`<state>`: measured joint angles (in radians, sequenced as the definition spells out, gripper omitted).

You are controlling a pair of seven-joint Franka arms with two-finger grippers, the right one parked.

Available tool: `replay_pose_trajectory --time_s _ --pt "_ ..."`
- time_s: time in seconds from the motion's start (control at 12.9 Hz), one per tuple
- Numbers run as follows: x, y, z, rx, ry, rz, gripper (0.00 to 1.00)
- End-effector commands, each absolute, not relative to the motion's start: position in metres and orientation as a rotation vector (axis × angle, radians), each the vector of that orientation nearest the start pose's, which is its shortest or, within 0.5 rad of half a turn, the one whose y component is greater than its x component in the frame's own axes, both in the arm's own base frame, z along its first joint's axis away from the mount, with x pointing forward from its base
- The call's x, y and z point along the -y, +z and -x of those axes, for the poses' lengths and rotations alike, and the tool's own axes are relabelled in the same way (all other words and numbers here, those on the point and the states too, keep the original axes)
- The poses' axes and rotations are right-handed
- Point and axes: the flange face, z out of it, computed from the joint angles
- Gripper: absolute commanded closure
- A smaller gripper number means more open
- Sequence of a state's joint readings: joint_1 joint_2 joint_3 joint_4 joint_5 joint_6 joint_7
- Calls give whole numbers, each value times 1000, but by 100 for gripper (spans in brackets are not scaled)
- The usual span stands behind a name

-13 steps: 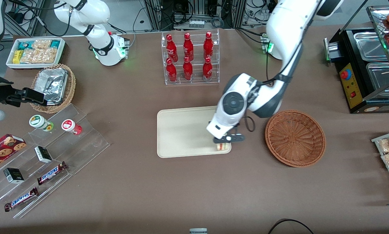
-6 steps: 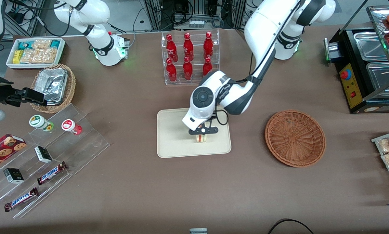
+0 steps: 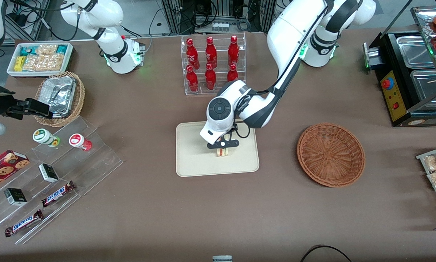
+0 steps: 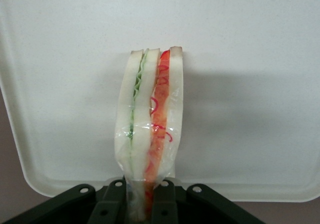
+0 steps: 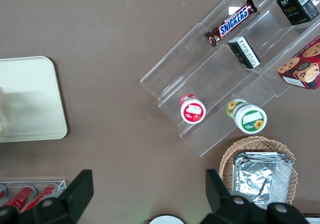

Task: Place sandwich from basket to tray
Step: 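Lower the sandwich onto the cream tray with the left gripper, then open the left gripper, release the sandwich and raise away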

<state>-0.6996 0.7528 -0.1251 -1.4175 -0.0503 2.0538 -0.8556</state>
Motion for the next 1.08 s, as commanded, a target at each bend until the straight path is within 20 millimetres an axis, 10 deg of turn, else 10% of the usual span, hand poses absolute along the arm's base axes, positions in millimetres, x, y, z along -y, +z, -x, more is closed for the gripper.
replay_pose_trajectory --time_s 0.0,0.54,0.77,0.85,1.01 --pt "526 245 -502 183 240 3140 96" --pt "526 243 -503 263 229 3127 82" --pt "525 234 -503 248 212 3117 46" --pt "525 232 -503 241 205 3115 12" --pt "525 233 -504 242 201 3119 0"
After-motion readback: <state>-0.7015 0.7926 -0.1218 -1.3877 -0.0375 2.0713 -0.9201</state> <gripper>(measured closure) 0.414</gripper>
